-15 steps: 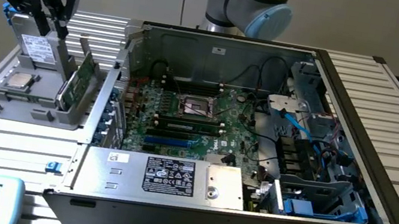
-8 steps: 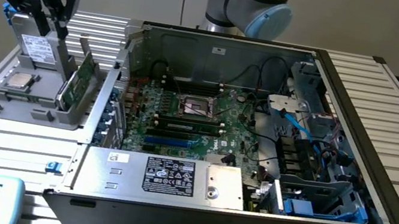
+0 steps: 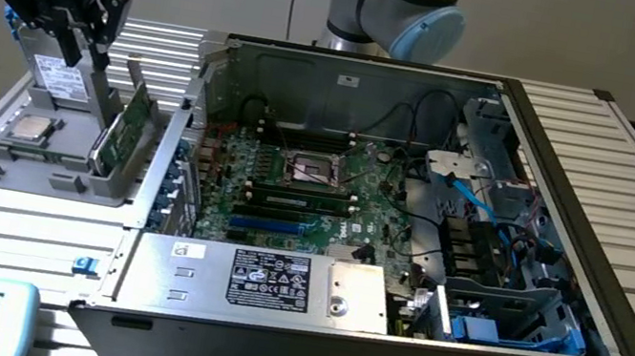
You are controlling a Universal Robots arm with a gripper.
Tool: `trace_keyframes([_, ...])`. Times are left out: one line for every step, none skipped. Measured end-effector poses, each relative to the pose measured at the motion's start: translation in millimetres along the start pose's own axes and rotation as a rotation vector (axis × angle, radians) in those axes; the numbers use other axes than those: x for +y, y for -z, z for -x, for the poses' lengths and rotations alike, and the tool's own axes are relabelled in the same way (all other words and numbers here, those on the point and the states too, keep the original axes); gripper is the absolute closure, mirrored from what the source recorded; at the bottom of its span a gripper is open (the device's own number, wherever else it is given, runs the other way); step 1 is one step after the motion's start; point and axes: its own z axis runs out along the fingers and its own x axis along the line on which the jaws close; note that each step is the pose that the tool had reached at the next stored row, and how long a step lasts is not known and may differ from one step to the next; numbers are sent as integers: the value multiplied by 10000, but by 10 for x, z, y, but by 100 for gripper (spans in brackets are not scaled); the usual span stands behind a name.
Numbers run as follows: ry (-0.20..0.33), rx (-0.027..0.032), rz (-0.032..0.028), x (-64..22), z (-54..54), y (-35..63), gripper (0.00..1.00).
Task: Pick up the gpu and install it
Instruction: 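Pick up the gpu and move the gpu toward the slot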
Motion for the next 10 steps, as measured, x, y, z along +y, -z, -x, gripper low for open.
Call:
trace_keyframes([0, 5, 1, -1, 0, -18, 59])
trace_keyframes([-1, 11, 1, -2, 1, -36, 59])
trace_keyframes([-2, 19, 0, -2, 1, -53, 59])
trace_keyframes([-2, 28, 0, -3, 2, -72, 59])
trace_keyframes([-2, 34, 2, -4, 2, -90, 59])
trace_keyframes([-2, 43, 2, -5, 3, -108, 59])
trace_keyframes([-4, 50, 3, -6, 3, -127, 59])
trace_keyframes([-4, 59, 4, -6, 3, -145, 59])
trace_keyframes([-4, 68, 4, -7, 4, -163, 59])
trace_keyframes([-6, 77, 3, -8, 4, -181, 59])
